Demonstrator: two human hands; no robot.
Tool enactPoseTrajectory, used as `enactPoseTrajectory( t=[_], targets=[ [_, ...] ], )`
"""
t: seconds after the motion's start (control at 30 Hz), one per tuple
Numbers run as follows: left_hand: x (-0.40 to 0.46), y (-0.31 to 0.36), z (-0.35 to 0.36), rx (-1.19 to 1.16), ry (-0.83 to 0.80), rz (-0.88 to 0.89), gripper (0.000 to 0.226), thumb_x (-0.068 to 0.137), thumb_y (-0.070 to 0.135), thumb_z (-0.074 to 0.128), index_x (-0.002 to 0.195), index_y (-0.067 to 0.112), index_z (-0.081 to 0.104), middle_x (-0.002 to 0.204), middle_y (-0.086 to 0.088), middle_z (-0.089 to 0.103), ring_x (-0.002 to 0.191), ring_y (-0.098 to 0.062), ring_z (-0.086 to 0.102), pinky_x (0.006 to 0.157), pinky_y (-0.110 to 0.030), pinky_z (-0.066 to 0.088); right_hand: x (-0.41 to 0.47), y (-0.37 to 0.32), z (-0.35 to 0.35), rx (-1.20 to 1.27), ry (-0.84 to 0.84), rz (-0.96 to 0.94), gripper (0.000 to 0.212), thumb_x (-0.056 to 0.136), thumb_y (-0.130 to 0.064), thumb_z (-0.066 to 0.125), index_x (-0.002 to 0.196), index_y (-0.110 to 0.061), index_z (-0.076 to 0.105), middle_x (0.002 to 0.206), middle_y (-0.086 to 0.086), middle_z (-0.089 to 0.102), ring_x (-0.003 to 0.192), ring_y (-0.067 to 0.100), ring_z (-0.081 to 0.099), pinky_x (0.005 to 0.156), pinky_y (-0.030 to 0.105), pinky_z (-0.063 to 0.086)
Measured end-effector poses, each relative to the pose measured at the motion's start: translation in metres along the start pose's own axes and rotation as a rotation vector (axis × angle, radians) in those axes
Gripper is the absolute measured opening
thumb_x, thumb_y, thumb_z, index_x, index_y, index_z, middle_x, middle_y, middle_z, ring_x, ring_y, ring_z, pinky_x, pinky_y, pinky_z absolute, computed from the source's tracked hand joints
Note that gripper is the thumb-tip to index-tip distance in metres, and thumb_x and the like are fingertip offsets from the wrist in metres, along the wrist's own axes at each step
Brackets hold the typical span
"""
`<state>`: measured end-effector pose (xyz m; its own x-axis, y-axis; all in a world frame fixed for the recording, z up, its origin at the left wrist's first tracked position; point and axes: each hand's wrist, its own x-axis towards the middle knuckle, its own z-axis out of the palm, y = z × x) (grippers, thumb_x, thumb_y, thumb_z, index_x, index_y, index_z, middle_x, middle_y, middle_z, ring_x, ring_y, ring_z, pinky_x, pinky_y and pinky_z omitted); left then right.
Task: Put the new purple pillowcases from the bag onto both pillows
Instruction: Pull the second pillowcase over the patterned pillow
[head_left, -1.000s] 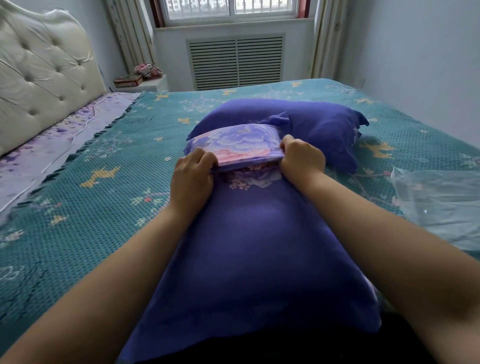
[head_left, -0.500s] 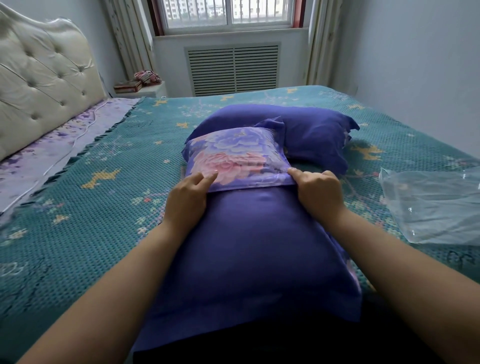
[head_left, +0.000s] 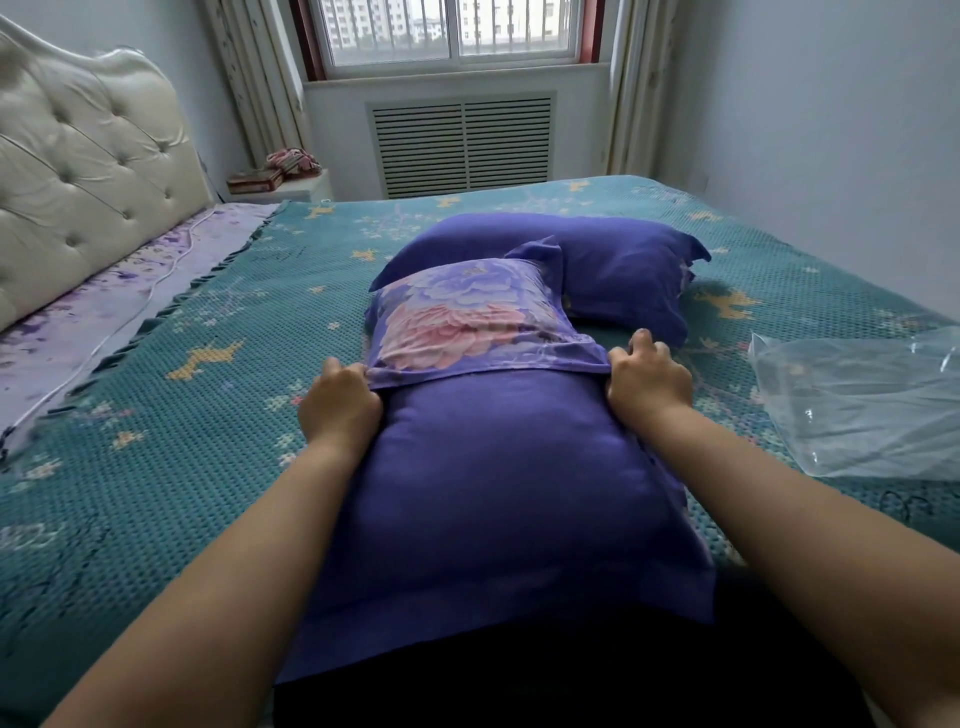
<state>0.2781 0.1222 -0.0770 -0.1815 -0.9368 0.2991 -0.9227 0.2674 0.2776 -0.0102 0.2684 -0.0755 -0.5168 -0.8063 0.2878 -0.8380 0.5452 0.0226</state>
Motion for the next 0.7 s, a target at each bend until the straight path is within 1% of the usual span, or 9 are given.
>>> enactPoseTrajectory(
  t=[0.13, 0.2, 0.27, 0.33, 0.4, 0.47, 0.53, 0.63, 0.7],
  targets=[
    [0.008, -0.006, -0.008, -0.013, 0.114, 0.045, 0.022, 0.091, 0.009, 0.044, 0.104, 0.011, 0.062, 0.108, -0.018, 0.056, 0.104, -0.037, 0.052, 0.08, -0.046, 0.046, 0.008, 0.004, -0.009, 0.084, 0.03, 0.013, 0.024, 0.09, -0.011, 0.04, 0.109, -0.006, 0.054, 0.115, 0.018, 0.057, 0.101, 0.04, 0.059, 0.073, 0.04, 0.045],
    [0.003, -0.011, -0.011, -0.076, 0.255, 0.126, 0.015, 0.087, 0.002, 0.045, 0.093, 0.006, 0.057, 0.094, -0.022, 0.06, 0.088, -0.04, 0.057, 0.066, -0.045, 0.045, 0.005, 0.009, -0.008, 0.102, 0.233, -0.054, 0.012, 0.083, -0.01, 0.045, 0.091, -0.006, 0.054, 0.085, 0.018, 0.065, 0.071, 0.039, 0.066, 0.055, 0.037, 0.046],
    [-0.005, -0.018, -0.007, -0.103, 0.307, 0.223, 0.011, 0.086, 0.0, 0.046, 0.086, 0.006, 0.055, 0.086, -0.022, 0.06, 0.077, -0.041, 0.058, 0.059, -0.044, 0.043, -0.004, 0.02, 0.002, 0.093, 0.394, -0.122, 0.004, 0.078, -0.011, 0.045, 0.077, -0.01, 0.048, 0.057, 0.012, 0.058, 0.042, 0.032, 0.059, 0.036, 0.03, 0.041],
    [-0.014, -0.026, 0.004, -0.11, 0.244, 0.25, 0.011, 0.088, 0.001, 0.045, 0.085, 0.005, 0.054, 0.088, -0.022, 0.06, 0.078, -0.041, 0.059, 0.061, -0.044, 0.042, -0.014, 0.028, 0.018, 0.091, 0.391, -0.211, 0.005, 0.08, -0.012, 0.039, 0.083, -0.012, 0.043, 0.051, 0.011, 0.056, 0.035, 0.03, 0.055, 0.031, 0.029, 0.038],
    [-0.019, -0.031, 0.016, -0.1, 0.082, 0.198, 0.01, 0.09, 0.005, 0.044, 0.088, 0.006, 0.054, 0.094, -0.023, 0.062, 0.085, -0.04, 0.06, 0.064, -0.041, 0.04, -0.019, 0.025, 0.032, 0.062, 0.247, -0.211, 0.019, 0.088, -0.012, 0.033, 0.105, -0.009, 0.041, 0.07, 0.018, 0.066, 0.053, 0.035, 0.064, 0.043, 0.035, 0.044],
    [-0.022, -0.031, 0.025, -0.028, -0.161, 0.144, 0.006, 0.089, 0.013, 0.047, 0.087, 0.011, 0.052, 0.101, -0.023, 0.063, 0.093, -0.039, 0.061, 0.067, -0.037, 0.039, -0.019, 0.019, 0.039, 0.145, -0.148, -0.01, 0.034, 0.099, -0.023, 0.025, 0.127, -0.009, 0.038, 0.11, 0.023, 0.064, 0.095, 0.039, 0.064, 0.071, 0.039, 0.043],
    [-0.02, -0.028, 0.025, 0.032, -0.376, 0.163, 0.005, 0.087, 0.017, 0.051, 0.085, 0.013, 0.052, 0.108, -0.022, 0.063, 0.098, -0.036, 0.06, 0.072, -0.037, 0.041, -0.017, 0.016, 0.038, 0.281, -0.447, 0.174, 0.049, 0.1, -0.038, 0.017, 0.129, -0.011, 0.046, 0.128, 0.024, 0.055, 0.113, 0.038, 0.055, 0.089, 0.039, 0.04],
    [-0.006, -0.023, 0.007, 0.243, -0.612, 0.23, 0.023, 0.086, 0.02, 0.055, 0.106, 0.01, 0.055, 0.12, -0.016, 0.061, 0.108, -0.03, 0.059, 0.084, -0.035, 0.045, -0.01, 0.017, 0.017, 0.212, -0.662, 0.055, 0.035, 0.096, -0.026, 0.035, 0.123, -0.01, 0.05, 0.12, 0.02, 0.06, 0.093, 0.032, 0.064, 0.082, 0.042, 0.052],
    [0.001, -0.013, -0.01, 0.392, -0.504, 0.232, 0.032, 0.085, 0.02, 0.055, 0.116, 0.013, 0.055, 0.123, -0.012, 0.06, 0.111, -0.03, 0.058, 0.088, -0.039, 0.047, 0.001, 0.021, -0.006, 0.037, -0.673, -0.001, 0.033, 0.09, -0.021, 0.046, 0.119, -0.014, 0.057, 0.118, 0.014, 0.061, 0.091, 0.028, 0.061, 0.083, 0.038, 0.052]
  ],
)
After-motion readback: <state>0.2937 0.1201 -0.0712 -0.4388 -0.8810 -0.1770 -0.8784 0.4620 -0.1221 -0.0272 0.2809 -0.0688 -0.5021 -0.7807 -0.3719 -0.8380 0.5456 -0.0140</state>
